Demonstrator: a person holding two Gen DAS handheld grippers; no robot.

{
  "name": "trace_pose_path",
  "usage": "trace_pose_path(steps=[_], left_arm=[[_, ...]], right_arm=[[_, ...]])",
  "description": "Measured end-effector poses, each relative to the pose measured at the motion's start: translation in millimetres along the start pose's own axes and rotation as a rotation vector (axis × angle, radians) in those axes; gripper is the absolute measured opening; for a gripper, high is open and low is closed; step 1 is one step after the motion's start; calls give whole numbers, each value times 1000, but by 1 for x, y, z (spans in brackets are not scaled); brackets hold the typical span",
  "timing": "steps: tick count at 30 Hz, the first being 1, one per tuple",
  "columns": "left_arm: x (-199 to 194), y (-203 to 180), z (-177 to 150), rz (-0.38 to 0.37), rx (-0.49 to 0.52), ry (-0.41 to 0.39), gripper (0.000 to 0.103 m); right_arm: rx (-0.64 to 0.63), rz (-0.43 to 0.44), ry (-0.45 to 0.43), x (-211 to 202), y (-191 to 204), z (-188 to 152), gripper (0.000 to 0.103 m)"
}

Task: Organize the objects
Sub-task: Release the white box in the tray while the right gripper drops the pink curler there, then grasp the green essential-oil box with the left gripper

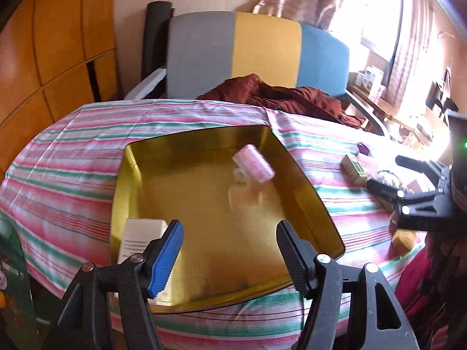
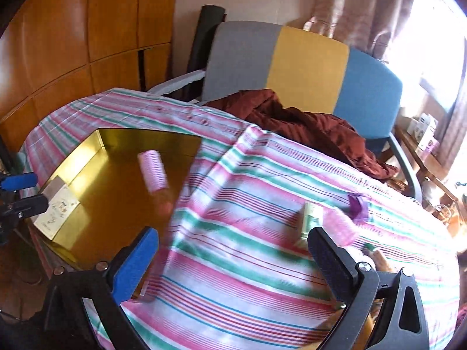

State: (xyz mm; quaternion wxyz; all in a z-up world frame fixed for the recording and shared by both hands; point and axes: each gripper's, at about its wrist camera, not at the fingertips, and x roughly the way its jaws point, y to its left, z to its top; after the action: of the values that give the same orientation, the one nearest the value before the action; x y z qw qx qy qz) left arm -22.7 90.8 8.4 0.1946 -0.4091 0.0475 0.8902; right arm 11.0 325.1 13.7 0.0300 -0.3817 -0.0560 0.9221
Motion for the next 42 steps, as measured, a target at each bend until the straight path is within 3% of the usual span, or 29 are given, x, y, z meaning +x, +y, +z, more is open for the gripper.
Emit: trace_pose_path(steps=[8,13,19,23,30,42], left_arm=[[10,-33,2,-25,64,29,67],[22,-50,3,-27,83,68,67],[30,-78,5,-92,134,88,67],[36,-101,9,-134,177,94,68],[61,-145,16,-201,238,160,70],[115,-190,47,-253,187,232,70]], right_arm=[[59,-130,-12,-1,-67,-5,103],[166,-208,-43,1,-123,-14,103],[451,-279,-25,8,-195,-43,103],[629,-271,-53,-3,-227,-56,103],[705,-248,-12,1,-238,-65,103],[681,-226,-9,2,-232,-62,103]])
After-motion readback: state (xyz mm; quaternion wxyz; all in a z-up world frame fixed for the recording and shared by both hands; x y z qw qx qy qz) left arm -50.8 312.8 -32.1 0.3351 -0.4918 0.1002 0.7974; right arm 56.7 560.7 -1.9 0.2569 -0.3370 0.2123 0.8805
